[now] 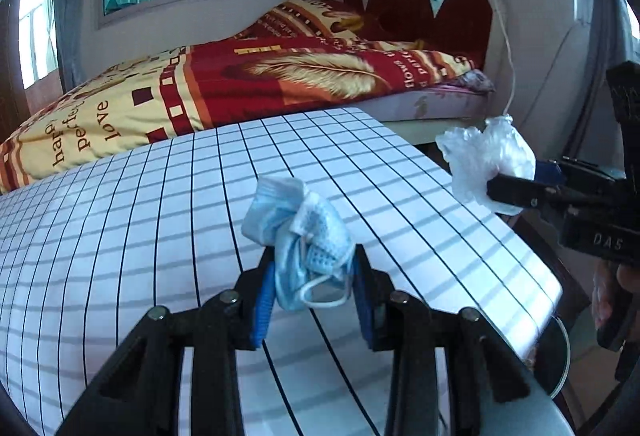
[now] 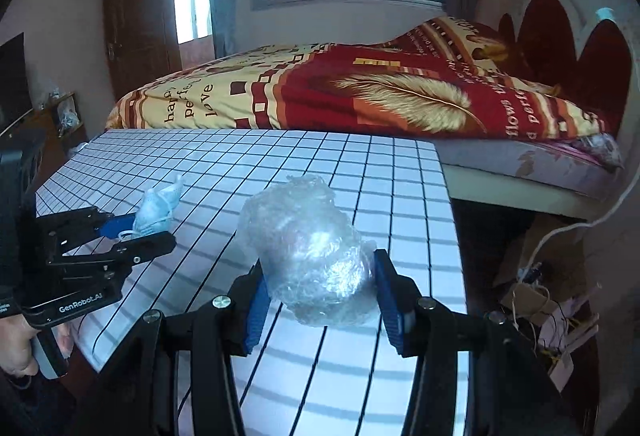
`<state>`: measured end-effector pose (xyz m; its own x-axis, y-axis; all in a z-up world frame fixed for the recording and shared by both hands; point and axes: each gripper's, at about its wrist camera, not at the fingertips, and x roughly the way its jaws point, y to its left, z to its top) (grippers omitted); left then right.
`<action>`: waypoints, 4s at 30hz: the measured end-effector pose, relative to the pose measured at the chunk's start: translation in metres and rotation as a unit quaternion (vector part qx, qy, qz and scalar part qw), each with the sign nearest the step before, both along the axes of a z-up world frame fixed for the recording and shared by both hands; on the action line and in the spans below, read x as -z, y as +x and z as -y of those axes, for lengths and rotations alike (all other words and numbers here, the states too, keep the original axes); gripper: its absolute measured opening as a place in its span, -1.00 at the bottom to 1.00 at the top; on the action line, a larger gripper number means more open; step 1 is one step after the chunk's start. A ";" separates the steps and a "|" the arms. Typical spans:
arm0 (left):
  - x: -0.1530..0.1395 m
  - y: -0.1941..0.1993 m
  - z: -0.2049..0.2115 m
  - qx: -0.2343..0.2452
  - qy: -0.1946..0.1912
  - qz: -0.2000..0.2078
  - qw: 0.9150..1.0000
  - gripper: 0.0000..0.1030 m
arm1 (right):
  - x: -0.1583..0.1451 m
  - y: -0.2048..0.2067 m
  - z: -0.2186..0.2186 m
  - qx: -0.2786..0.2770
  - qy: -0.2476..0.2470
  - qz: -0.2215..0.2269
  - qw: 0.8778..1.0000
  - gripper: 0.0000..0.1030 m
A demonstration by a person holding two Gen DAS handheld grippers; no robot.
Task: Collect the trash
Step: 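Carry the blue mask and plastic bag over the black bucket, then open both tools to drop the mask and plastic bag into the bucket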
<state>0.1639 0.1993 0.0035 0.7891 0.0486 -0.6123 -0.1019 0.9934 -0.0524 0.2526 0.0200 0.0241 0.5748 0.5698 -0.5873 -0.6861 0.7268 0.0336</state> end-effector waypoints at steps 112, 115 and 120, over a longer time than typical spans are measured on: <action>0.158 -0.015 0.352 0.304 -0.053 -0.158 0.938 -0.28 | 0.198 -0.127 0.358 0.233 -0.069 -0.116 0.963 -0.01; 0.163 -0.012 0.352 0.302 -0.062 -0.166 0.937 -0.28 | 0.209 -0.122 0.357 0.225 -0.074 -0.126 0.963 -0.01; 0.179 -0.003 0.348 0.303 -0.091 -0.182 0.931 0.01 | 0.232 -0.111 0.356 0.210 -0.084 -0.139 0.964 0.01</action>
<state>0.1607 -0.1490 -0.1754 0.3765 -0.4689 -0.7990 0.4300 0.8524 -0.2976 0.1412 -0.3362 -0.2076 0.5410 0.2043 -0.8159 -0.3122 0.9495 0.0307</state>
